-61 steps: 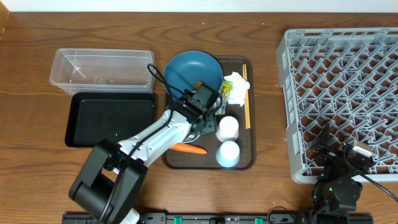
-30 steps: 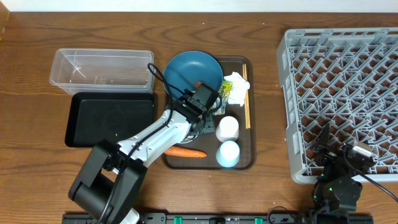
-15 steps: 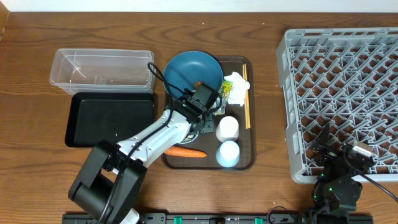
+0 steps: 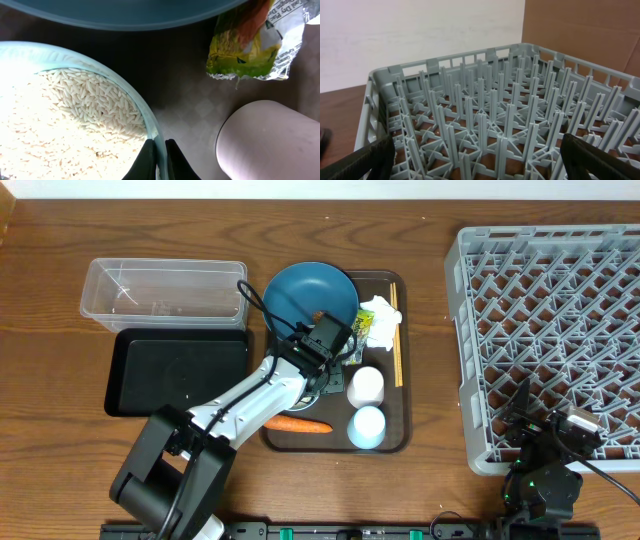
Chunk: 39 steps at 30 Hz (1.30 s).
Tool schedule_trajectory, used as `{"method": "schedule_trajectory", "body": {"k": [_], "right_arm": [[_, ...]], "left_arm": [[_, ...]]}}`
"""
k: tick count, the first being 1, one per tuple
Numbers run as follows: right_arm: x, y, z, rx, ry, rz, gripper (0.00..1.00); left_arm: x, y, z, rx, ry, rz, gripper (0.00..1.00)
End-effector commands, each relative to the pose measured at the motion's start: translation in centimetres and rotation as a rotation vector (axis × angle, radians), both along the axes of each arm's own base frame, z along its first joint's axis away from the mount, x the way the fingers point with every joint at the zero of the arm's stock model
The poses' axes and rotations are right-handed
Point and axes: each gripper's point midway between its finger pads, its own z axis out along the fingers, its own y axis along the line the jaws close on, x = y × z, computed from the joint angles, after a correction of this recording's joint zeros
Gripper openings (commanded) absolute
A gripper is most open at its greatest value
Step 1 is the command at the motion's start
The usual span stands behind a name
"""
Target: Sort waste into correct bins and load items into the dishwasher rack
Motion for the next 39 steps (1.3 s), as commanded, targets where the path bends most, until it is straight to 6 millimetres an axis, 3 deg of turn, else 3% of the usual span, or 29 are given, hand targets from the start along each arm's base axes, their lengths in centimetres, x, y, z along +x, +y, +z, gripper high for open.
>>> {"method": "schedule_trajectory", "body": {"k": [1, 20, 39], "right_arm": [[0.0, 0.1, 0.0, -0.002, 0.009, 0.009, 0.99], [0.0, 0.1, 0.0, -0.002, 0.009, 0.009, 0.99], [0.0, 0.1, 0.0, -0.002, 0.009, 0.009, 0.99]], "left_arm": [[0.2, -0.6, 0.7, -0.031, -0.002, -0.007, 0.06], [0.1, -0.5, 3.5, -0.044, -0.05, -0.05, 0.06], [0.1, 0.4, 4.2, 0.013, -0.048, -0.074, 0.06]]}}
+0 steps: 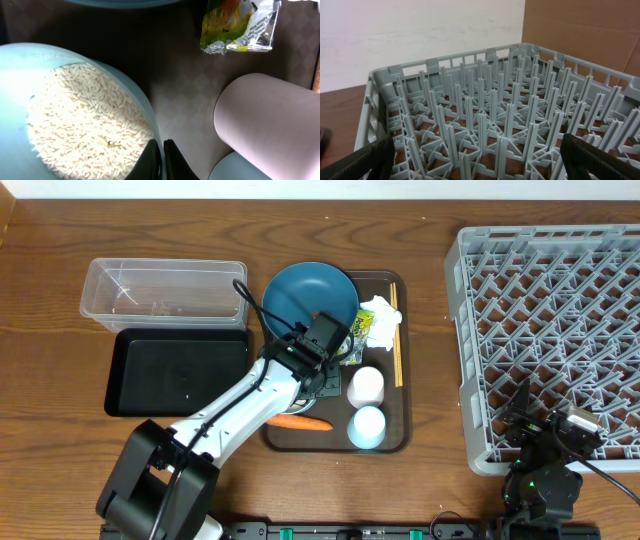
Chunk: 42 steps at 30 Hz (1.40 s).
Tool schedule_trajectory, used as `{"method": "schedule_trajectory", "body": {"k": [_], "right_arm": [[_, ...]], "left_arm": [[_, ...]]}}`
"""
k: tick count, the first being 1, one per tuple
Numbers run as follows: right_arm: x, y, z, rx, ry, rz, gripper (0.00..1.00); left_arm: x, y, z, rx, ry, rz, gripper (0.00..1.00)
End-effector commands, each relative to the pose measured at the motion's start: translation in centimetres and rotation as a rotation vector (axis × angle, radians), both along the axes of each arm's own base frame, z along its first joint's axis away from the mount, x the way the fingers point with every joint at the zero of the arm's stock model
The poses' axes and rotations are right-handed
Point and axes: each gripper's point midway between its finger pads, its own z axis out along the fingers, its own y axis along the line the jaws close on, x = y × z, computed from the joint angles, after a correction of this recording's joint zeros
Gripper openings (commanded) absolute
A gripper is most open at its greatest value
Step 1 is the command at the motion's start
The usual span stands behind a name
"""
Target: Sort waste into correct bins and load items into the dishwasher rack
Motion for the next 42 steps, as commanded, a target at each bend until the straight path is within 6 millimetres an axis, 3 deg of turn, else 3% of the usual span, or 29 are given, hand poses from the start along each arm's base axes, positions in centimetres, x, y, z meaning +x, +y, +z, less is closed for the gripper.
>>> {"method": "schedule_trajectory", "body": {"k": [1, 11, 20, 24, 25, 30, 31, 42], "right_arm": [[0.0, 0.1, 0.0, -0.002, 0.009, 0.009, 0.99], [0.0, 0.1, 0.0, -0.002, 0.009, 0.009, 0.99], [0.0, 0.1, 0.0, -0.002, 0.009, 0.009, 0.99], [0.0, 0.1, 0.0, -0.002, 0.009, 0.009, 0.99], [0.0, 0.1, 0.0, -0.002, 0.009, 0.009, 0.99], [0.0, 0.1, 0.0, -0.002, 0.009, 0.009, 0.99], [0.0, 0.1, 0.0, -0.002, 0.009, 0.009, 0.99], [0.0, 0.1, 0.0, -0.002, 0.009, 0.009, 0.99]], "left_arm": [[1.4, -0.3, 2.1, -0.005, -0.067, -0.017, 0.06], [1.9, -0.2, 4.5, -0.015, -0.13, -0.019, 0.06], [1.4, 0.2, 4.4, 0.0, -0.112, -0.026, 0.06], [0.5, -0.8, 4.2, -0.051, -0.07, -0.052, 0.07], [0.2, -1.1, 4.1, -0.063, -0.058, -0.061, 0.13], [-1.1, -1.6, 3.4, -0.057, -0.031, -0.092, 0.77], [-1.2, -1.7, 3.3, -0.055, -0.027, -0.098, 0.82], [-0.6, -0.6, 0.3, 0.045, 0.007, -0.055, 0.83]]}}
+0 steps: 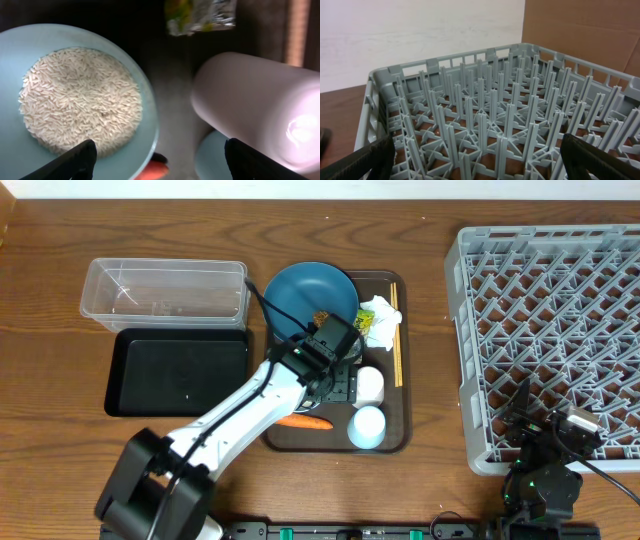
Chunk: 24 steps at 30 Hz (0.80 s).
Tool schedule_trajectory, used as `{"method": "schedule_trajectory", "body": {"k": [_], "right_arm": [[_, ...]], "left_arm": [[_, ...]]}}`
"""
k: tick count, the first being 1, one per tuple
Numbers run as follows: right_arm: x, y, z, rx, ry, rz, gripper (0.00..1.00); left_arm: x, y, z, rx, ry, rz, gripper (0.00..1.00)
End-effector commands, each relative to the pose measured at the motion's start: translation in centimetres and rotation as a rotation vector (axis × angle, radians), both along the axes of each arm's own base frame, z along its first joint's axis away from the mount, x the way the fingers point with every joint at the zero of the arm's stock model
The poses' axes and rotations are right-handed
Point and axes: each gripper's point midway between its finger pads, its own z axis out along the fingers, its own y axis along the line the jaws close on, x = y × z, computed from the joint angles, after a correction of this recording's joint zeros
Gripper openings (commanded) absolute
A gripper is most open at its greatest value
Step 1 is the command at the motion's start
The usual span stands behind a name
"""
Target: Sort waste into correct bins and load items into the dishwasher rack
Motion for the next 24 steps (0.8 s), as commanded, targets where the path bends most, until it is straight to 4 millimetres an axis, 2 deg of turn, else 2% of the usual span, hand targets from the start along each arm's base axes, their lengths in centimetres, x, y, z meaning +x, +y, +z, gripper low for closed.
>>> {"method": "schedule_trajectory", "body": {"k": [1, 4, 7, 15, 17, 18, 24], "right_arm": [[0.0, 0.1, 0.0, -0.002, 0.009, 0.009, 0.99], [0.0, 0.1, 0.0, -0.002, 0.009, 0.009, 0.99], [0.0, 0.1, 0.0, -0.002, 0.009, 0.009, 0.99], [0.0, 0.1, 0.0, -0.002, 0.009, 0.009, 0.99], [0.0, 0.1, 0.0, -0.002, 0.009, 0.009, 0.99], [0.0, 0.1, 0.0, -0.002, 0.009, 0.009, 0.99], [0.0, 0.1, 0.0, -0.002, 0.009, 0.009, 0.99]], "left_arm": [[0.7, 1.1, -0.8, 0.039, -0.005, 0.04, 0.83], [1.2, 1.6, -0.7, 0.037, -0.008, 0.06, 0.82], [1.3, 2.0, -0.8, 0.042, -0.004, 0.065, 0.68], [0.0, 2.0, -1.9, 0.047, 0.027, 0.068, 0.7], [0.0, 1.9, -2.1, 0.043, 0.026, 0.069, 0.87], [0.0, 1.9, -2.2, 0.043, 0.026, 0.069, 1.0], [-0.2, 2.1, -3.5, 0.067, 0.058, 0.068, 0.98]]}}
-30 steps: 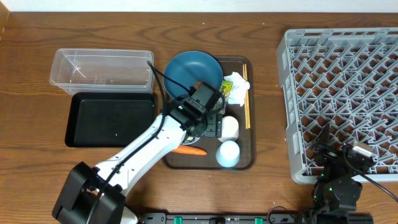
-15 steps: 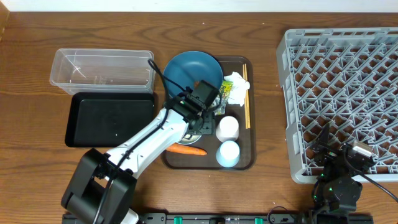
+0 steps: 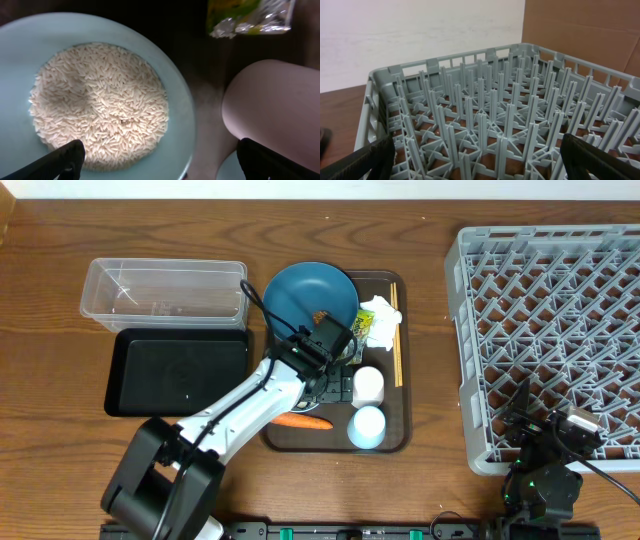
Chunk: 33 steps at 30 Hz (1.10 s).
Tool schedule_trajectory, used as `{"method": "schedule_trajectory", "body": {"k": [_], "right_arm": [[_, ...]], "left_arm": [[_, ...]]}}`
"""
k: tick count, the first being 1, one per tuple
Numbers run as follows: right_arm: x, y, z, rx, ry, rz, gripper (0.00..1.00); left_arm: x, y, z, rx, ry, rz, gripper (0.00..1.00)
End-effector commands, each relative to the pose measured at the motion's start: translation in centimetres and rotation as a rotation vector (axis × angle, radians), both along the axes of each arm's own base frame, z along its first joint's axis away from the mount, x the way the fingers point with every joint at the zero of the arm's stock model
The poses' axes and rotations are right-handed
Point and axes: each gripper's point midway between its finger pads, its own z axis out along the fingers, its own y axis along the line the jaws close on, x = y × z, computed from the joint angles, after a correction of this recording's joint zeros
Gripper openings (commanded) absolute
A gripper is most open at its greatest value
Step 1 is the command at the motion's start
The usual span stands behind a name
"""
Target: Sort waste into correct bins and load items into the dishwasher rack
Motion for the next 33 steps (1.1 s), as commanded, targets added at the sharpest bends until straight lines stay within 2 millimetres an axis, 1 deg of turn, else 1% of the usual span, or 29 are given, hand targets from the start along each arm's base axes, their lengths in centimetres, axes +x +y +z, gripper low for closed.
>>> {"method": "schedule_trajectory", "body": {"k": [1, 6, 9, 10, 11, 13, 14, 15, 17, 18, 21, 23, 25, 28, 32, 33], "right_arm": [[0.0, 0.1, 0.0, -0.002, 0.009, 0.009, 0.99], [0.0, 0.1, 0.0, -0.002, 0.009, 0.009, 0.99], [0.0, 0.1, 0.0, -0.002, 0.009, 0.009, 0.99], [0.0, 0.1, 0.0, -0.002, 0.009, 0.009, 0.99], [0.0, 0.1, 0.0, -0.002, 0.009, 0.009, 0.99], [0.0, 0.1, 0.0, -0.002, 0.009, 0.009, 0.99], [0.0, 0.1, 0.0, -0.002, 0.009, 0.009, 0.99], [0.0, 0.1, 0.0, -0.002, 0.009, 0.009, 0.99], [0.0, 0.1, 0.0, -0.002, 0.009, 0.009, 0.99], [0.0, 0.1, 0.0, -0.002, 0.009, 0.009, 0.99], [0.0, 0.1, 0.0, -0.002, 0.009, 0.009, 0.99], [0.0, 0.1, 0.0, -0.002, 0.009, 0.009, 0.99], [0.0, 0.1, 0.0, -0.002, 0.009, 0.009, 0.99], [0.0, 0.1, 0.0, -0.002, 0.009, 0.009, 0.99], [0.0, 0.1, 0.0, -0.002, 0.009, 0.009, 0.99], [0.0, 0.1, 0.0, -0.002, 0.009, 0.009, 0.99]], "left_arm": [[-0.6, 0.5, -1.7, 0.034, 0.043, 0.008, 0.98], [-0.7, 0.6, -2.5, 0.047, 0.059, 0.007, 0.98], [-0.5, 0.5, -2.6, 0.046, 0.055, 0.001, 0.99], [-0.4, 0.4, -2.5, 0.042, 0.049, -0.004, 0.98], [-0.3, 0.3, -2.5, 0.04, 0.044, -0.009, 0.92], [-0.1, 0.2, -2.5, 0.039, 0.033, -0.014, 0.83], [0.0, 0.2, -2.5, 0.04, 0.03, -0.013, 0.73], [0.0, 0.3, -2.5, 0.041, 0.03, -0.013, 0.66], [0.0, 0.3, -2.6, 0.043, 0.033, -0.013, 0.56], [-0.1, 0.3, -2.7, 0.045, 0.036, -0.013, 0.53], [-0.3, 0.4, -3.5, 0.06, 0.057, -0.014, 0.52], [-0.4, 0.5, -3.9, 0.067, 0.068, -0.014, 0.47], [-0.4, 0.6, -4.0, 0.069, 0.07, -0.013, 0.39], [-0.2, 0.4, -4.0, 0.061, 0.059, -0.013, 0.31], [0.1, 0.2, -3.9, 0.054, 0.049, -0.013, 0.14], [0.1, 0.2, -3.9, 0.054, 0.049, -0.013, 0.11]]}}
